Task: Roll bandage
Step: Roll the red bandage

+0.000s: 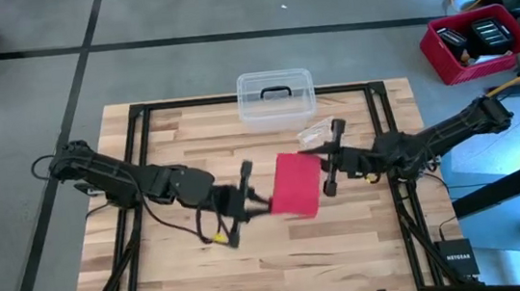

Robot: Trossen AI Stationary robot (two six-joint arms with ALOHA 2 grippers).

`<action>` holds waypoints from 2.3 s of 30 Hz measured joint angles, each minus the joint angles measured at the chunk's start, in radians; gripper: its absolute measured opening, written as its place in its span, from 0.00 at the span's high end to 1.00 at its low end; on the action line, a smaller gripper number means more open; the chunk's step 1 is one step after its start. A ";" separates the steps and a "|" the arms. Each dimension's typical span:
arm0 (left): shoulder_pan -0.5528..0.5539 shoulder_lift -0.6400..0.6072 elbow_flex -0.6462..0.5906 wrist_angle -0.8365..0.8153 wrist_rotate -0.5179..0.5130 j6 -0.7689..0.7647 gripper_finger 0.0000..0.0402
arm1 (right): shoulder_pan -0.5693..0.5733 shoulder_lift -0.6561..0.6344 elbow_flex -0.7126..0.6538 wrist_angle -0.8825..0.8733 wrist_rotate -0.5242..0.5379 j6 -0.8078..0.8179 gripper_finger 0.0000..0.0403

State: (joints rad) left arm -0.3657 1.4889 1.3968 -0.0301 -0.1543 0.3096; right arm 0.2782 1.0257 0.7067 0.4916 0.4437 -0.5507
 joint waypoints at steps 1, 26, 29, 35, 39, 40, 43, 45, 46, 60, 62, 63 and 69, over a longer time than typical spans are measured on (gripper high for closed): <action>-0.009 0.002 0.000 -0.006 0.041 0.012 0.96 | -0.006 -0.010 0.000 -0.005 0.015 -0.011 0.99; -0.025 0.002 -0.001 0.352 -0.325 0.453 0.96 | -0.057 0.055 -0.001 -0.128 -0.234 0.392 0.92; -0.010 0.002 -0.001 0.304 -0.328 0.415 0.96 | -0.057 0.057 -0.001 -0.127 -0.230 0.452 0.86; -0.006 0.001 -0.001 0.274 -0.328 0.395 0.96 | -0.056 0.035 0.042 -0.187 -0.244 0.480 0.63; -0.008 0.001 -0.001 0.273 -0.328 0.397 0.96 | -0.056 -0.006 0.111 -0.349 -0.263 0.473 0.51; -0.008 0.001 -0.001 0.273 -0.328 0.397 0.96 | -0.056 -0.015 0.128 -0.399 -0.263 0.472 0.49; -0.008 0.001 -0.001 0.273 -0.329 0.397 0.96 | -0.056 -0.031 0.173 -0.520 -0.264 0.494 0.44; -0.008 0.001 -0.001 0.273 -0.329 0.397 0.96 | -0.056 -0.043 0.198 -0.602 -0.281 0.524 0.43; -0.008 0.001 -0.001 0.273 -0.329 0.397 0.96 | -0.056 -0.051 0.208 -0.647 -0.285 0.540 0.43; -0.020 0.001 0.000 0.276 -0.331 0.396 0.96 | -0.029 -0.003 -0.158 -0.082 -0.260 0.547 0.43; -0.020 0.001 0.000 0.277 -0.331 0.393 0.96 | -0.030 0.047 -0.188 0.030 -0.253 0.546 0.43; -0.020 0.001 0.000 0.277 -0.331 0.388 0.96 | -0.030 0.069 -0.190 0.054 -0.250 0.543 0.43; -0.020 0.001 0.000 0.277 -0.331 0.388 0.96 | -0.030 0.179 -0.142 0.082 -0.261 0.420 0.44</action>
State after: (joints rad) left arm -0.3859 1.4902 1.3968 0.2470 -0.4850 0.6971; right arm 0.2483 1.2044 0.5649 0.5732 0.1825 -0.1303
